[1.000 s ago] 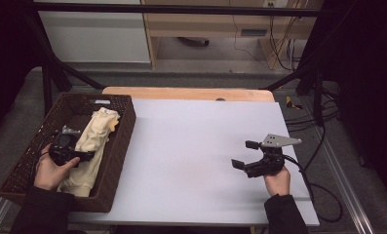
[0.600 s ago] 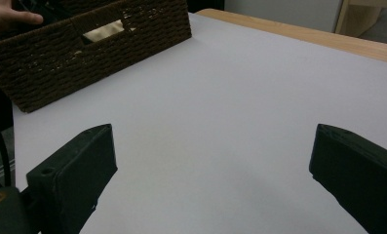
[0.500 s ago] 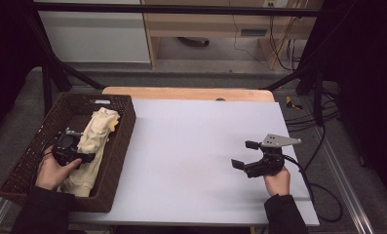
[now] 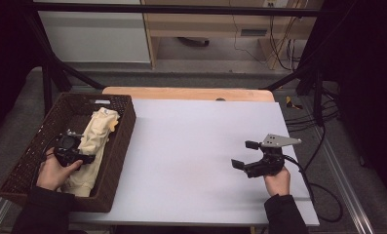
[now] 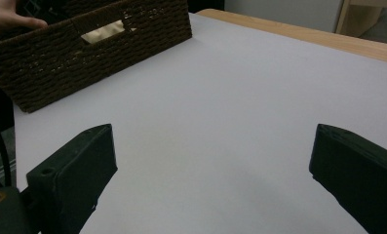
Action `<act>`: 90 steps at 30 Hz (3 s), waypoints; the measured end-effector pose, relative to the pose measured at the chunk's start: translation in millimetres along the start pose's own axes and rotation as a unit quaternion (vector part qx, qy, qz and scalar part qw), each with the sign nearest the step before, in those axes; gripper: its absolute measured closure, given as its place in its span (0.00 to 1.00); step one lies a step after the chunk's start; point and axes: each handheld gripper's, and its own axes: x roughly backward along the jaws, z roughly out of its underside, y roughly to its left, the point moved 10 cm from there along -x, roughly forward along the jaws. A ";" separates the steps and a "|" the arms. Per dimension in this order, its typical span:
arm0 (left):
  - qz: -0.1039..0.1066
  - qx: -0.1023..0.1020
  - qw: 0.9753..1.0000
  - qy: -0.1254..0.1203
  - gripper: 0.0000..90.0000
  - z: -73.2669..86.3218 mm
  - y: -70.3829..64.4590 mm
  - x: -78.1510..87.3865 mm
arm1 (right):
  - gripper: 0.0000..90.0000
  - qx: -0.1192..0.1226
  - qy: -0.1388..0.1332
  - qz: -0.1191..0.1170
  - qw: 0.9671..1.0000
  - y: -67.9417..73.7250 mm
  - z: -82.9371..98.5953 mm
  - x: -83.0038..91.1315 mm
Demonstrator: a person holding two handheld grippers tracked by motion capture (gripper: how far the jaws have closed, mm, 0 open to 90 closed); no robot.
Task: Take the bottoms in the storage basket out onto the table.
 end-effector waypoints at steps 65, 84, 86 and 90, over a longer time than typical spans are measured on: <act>0.035 0.029 0.999 -0.011 0.86 -7.8 -2.3 33.1 | 0.04 0.000 0.006 0.000 1.000 -0.6 1.2 -0.5; 0.048 0.041 0.996 -0.067 0.86 -19.1 0.7 63.2 | 0.04 0.002 0.010 0.000 1.000 -0.9 2.3 -1.3; 0.048 0.042 0.995 -0.078 0.86 -21.2 1.5 70.2 | 0.04 0.002 0.009 0.000 1.000 -0.9 2.3 -1.6; 0.047 0.043 0.994 -0.092 0.86 -23.9 1.9 77.1 | 0.04 0.002 0.010 0.000 1.000 -0.7 2.4 -1.8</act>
